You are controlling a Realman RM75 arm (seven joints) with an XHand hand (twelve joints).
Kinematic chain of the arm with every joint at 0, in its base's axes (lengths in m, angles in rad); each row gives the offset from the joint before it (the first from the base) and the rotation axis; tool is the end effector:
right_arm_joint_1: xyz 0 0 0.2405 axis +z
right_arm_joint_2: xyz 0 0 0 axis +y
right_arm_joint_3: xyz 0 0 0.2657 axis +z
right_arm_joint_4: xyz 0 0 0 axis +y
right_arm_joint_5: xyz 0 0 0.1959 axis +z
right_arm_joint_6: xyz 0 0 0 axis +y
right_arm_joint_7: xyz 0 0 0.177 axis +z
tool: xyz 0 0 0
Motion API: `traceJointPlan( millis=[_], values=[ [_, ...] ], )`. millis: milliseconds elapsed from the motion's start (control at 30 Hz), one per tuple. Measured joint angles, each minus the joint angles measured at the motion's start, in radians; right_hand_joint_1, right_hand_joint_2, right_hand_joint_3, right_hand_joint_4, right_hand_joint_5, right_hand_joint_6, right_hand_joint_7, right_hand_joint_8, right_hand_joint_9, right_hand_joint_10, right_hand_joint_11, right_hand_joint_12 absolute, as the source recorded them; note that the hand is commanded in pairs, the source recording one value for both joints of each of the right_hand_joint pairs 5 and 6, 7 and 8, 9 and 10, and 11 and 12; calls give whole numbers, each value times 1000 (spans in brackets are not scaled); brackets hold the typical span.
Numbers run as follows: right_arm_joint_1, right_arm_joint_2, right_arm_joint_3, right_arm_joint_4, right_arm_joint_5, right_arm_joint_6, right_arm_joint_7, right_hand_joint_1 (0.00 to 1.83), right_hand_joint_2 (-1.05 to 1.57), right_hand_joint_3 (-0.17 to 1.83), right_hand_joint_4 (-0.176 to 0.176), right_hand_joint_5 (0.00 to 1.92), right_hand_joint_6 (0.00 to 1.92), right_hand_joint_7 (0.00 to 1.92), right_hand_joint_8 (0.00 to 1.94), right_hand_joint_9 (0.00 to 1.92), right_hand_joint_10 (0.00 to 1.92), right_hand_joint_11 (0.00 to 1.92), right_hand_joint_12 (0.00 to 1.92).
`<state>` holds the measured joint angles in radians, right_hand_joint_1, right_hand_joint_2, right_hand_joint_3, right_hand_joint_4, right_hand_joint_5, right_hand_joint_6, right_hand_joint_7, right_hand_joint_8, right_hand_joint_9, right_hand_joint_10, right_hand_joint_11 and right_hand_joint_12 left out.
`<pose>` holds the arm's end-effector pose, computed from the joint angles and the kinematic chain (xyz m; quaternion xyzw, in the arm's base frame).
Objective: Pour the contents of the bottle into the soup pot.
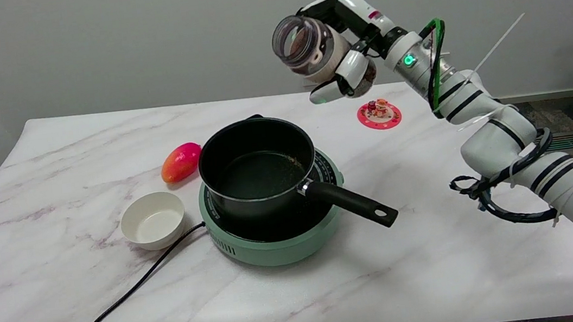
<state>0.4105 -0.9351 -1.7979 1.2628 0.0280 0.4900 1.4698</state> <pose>-0.1187 -0.4356 0.3510 0.7783 -0.1785 0.3684 0.4761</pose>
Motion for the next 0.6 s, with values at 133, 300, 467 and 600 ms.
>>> traceJointPlan(
  millis=[133, 300, 467, 600],
  values=[
    [-11, 0, -10, 35, -46, -23, -42, 1549, 1333, 734, 0, 1920, 1920, 1920, 1920, 1545, 1545, 1283, 1283],
    [-25, 0, -17, 77, -140, -53, -86, 1554, 1310, 759, 0, 1920, 1920, 1920, 1920, 1538, 1538, 1279, 1279],
    [-35, 0, -21, 117, -252, -77, -117, 1557, 1281, 799, 0, 1920, 1920, 1920, 1920, 1522, 1522, 1272, 1272],
    [-41, 1, -23, 149, -346, -99, -140, 1553, 1287, 806, 0, 1920, 1920, 1920, 1920, 1516, 1516, 1270, 1270]
  ],
)
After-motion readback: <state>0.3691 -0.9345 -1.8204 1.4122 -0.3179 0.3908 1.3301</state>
